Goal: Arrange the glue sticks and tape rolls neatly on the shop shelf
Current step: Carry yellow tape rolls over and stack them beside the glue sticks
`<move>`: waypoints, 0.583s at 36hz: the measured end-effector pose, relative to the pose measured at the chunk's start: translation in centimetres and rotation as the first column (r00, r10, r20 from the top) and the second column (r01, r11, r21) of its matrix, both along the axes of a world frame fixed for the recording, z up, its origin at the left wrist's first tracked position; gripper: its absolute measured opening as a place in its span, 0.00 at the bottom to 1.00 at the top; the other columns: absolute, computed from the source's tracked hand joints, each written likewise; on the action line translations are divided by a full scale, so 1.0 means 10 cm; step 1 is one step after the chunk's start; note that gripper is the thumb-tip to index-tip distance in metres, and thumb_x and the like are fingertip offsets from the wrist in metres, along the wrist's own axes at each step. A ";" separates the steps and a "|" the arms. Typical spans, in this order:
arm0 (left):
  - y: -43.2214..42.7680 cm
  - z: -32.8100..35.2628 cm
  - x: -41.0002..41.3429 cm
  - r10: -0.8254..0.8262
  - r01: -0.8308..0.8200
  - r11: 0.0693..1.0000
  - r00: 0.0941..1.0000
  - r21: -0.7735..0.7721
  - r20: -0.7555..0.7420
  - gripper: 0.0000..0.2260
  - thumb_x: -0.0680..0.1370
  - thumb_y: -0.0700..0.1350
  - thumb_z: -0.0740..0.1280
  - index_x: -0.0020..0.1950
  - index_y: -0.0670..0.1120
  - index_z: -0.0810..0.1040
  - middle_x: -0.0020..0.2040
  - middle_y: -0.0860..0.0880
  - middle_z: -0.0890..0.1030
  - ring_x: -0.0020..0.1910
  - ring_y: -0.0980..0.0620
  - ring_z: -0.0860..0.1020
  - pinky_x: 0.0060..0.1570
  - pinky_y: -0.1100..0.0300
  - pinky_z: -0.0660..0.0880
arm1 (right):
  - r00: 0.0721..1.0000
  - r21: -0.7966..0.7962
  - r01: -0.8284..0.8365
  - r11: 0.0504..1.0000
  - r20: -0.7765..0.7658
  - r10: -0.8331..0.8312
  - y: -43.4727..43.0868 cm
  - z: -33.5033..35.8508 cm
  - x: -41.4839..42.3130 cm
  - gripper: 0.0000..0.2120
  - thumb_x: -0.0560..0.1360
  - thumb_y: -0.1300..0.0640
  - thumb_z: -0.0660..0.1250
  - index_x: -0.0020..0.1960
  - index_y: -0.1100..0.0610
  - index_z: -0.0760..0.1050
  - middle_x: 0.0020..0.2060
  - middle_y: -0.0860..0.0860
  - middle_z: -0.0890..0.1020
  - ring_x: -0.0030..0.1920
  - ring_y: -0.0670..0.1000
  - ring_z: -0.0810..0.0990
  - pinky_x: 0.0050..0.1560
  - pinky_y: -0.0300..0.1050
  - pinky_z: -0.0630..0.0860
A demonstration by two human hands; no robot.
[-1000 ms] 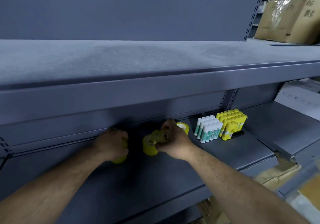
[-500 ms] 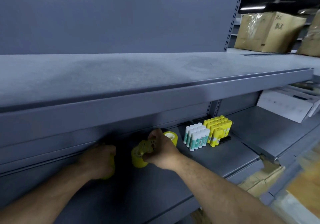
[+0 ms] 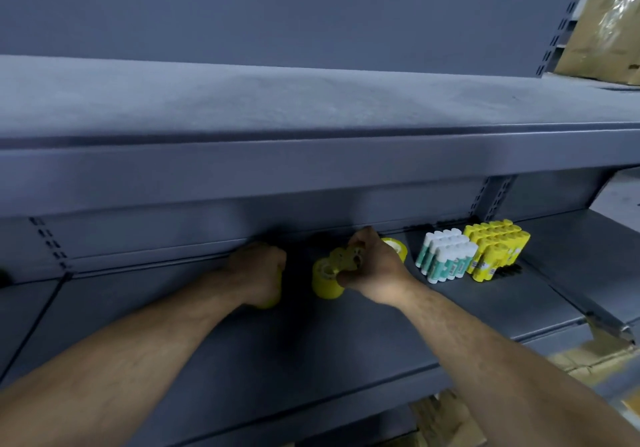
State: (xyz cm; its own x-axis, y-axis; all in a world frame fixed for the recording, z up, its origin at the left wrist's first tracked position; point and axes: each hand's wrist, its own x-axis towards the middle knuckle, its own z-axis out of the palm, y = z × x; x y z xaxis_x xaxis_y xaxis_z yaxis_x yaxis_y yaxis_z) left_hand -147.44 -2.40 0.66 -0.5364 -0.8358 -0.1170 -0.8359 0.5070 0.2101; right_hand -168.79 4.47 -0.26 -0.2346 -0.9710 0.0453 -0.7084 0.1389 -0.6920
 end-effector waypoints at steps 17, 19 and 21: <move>0.05 0.12 0.33 0.135 -0.131 0.990 0.987 0.053 -0.088 0.31 0.79 0.59 0.62 0.80 0.55 0.58 0.79 0.50 0.61 0.77 0.49 0.60 0.72 0.61 0.58 | 0.906 0.203 -0.180 0.963 -0.348 0.242 -0.23 0.25 0.12 0.32 0.70 0.53 0.76 0.72 0.56 0.73 0.68 0.53 0.77 0.66 0.52 0.76 0.62 0.39 0.70; 0.06 0.11 0.41 0.156 -0.153 0.987 0.983 0.044 -0.091 0.31 0.79 0.60 0.62 0.80 0.55 0.58 0.79 0.51 0.62 0.77 0.49 0.61 0.71 0.61 0.59 | 0.891 0.219 -0.191 0.957 -0.370 0.263 -0.25 0.24 0.15 0.31 0.70 0.53 0.75 0.72 0.55 0.74 0.68 0.52 0.77 0.66 0.52 0.75 0.60 0.38 0.71; 0.07 0.11 0.46 0.170 -0.169 0.985 0.981 0.020 -0.097 0.30 0.79 0.60 0.63 0.80 0.55 0.60 0.78 0.50 0.63 0.76 0.49 0.62 0.71 0.60 0.61 | 0.878 0.236 -0.209 0.949 -0.381 0.288 -0.26 0.24 0.16 0.32 0.70 0.53 0.75 0.73 0.51 0.72 0.69 0.50 0.76 0.67 0.50 0.75 0.55 0.34 0.68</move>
